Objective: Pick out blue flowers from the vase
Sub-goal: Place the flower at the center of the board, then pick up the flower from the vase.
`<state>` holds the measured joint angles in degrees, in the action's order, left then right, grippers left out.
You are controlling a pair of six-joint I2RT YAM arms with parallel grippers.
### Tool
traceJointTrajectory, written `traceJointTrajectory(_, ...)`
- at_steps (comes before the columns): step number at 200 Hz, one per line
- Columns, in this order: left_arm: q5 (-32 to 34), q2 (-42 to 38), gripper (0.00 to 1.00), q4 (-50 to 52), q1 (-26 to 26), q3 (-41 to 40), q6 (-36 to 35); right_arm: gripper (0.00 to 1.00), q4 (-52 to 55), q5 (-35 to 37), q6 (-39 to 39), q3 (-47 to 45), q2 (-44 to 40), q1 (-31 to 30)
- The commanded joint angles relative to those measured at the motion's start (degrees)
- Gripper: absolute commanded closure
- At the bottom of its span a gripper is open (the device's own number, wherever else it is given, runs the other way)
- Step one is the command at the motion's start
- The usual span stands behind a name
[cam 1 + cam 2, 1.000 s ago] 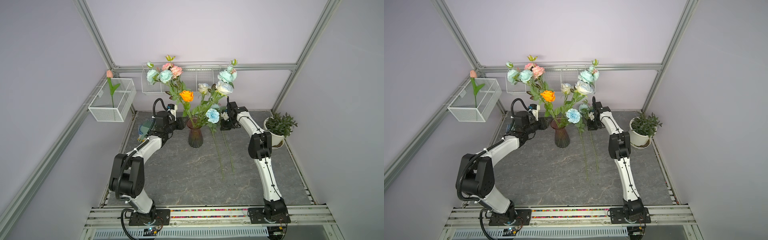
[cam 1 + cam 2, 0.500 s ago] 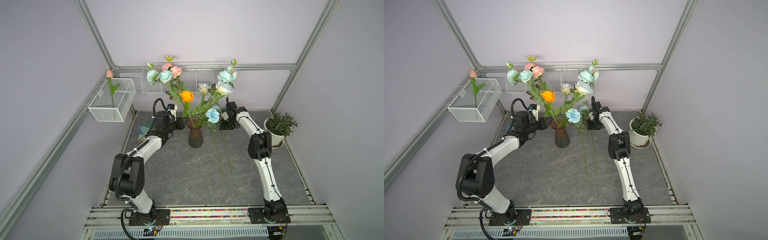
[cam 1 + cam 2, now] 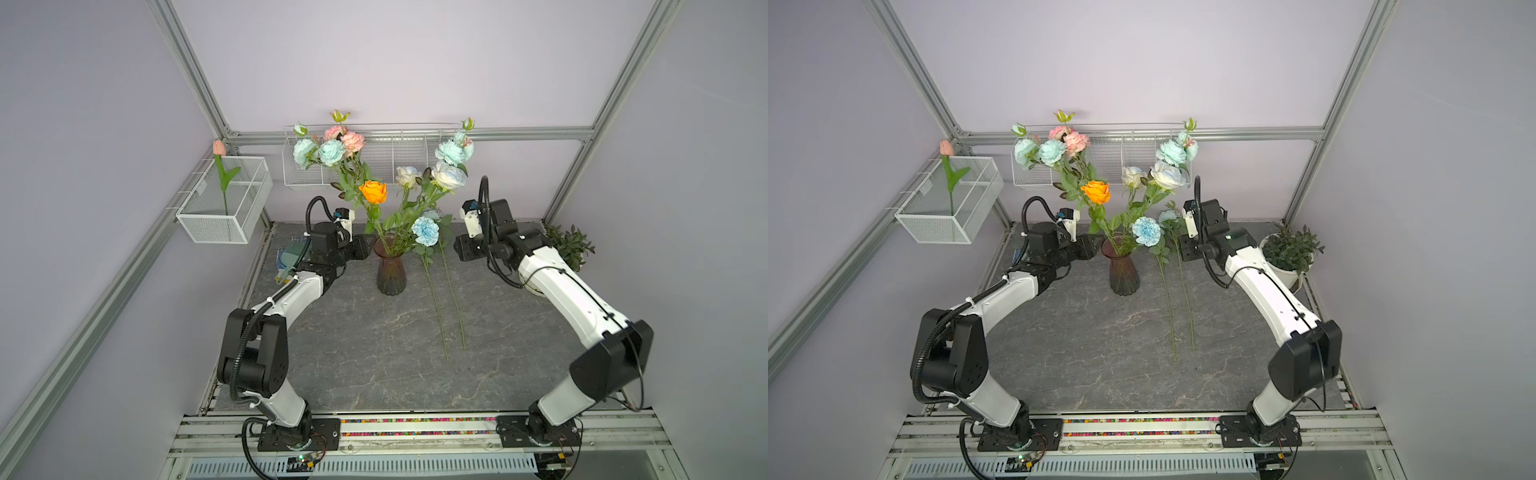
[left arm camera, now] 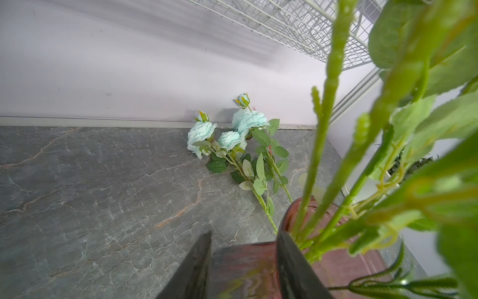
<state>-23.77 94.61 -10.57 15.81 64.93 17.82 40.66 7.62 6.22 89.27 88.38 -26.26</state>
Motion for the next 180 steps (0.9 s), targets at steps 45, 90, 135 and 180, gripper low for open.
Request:
traceJointTrajectory(45, 0.41, -0.47, 0.57, -2.88, 0.34, -2.24, 2.12, 0.56, 11.89, 10.25, 4.27, -4.65, -20.69, -14.85)
traceJointTrajectory(90, 1.91, -1.52, 0.58, -4.34, 0.31, -4.25, 3.04, 0.56, 8.43, 9.50, -0.72, 4.10, -18.75, -28.19)
traceJointTrajectory(135, 1.74, -2.84, 0.58, -4.90, 0.40, -5.42, 3.67, 0.58, 3.03, 14.24, -10.93, 20.15, 0.32, -32.49)
traceJointTrajectory(180, 0.27, -3.54, 0.58, -5.51, 0.48, -5.25, 3.81, 0.62, 6.99, 21.90, -17.46, 53.15, 27.01, -32.14)
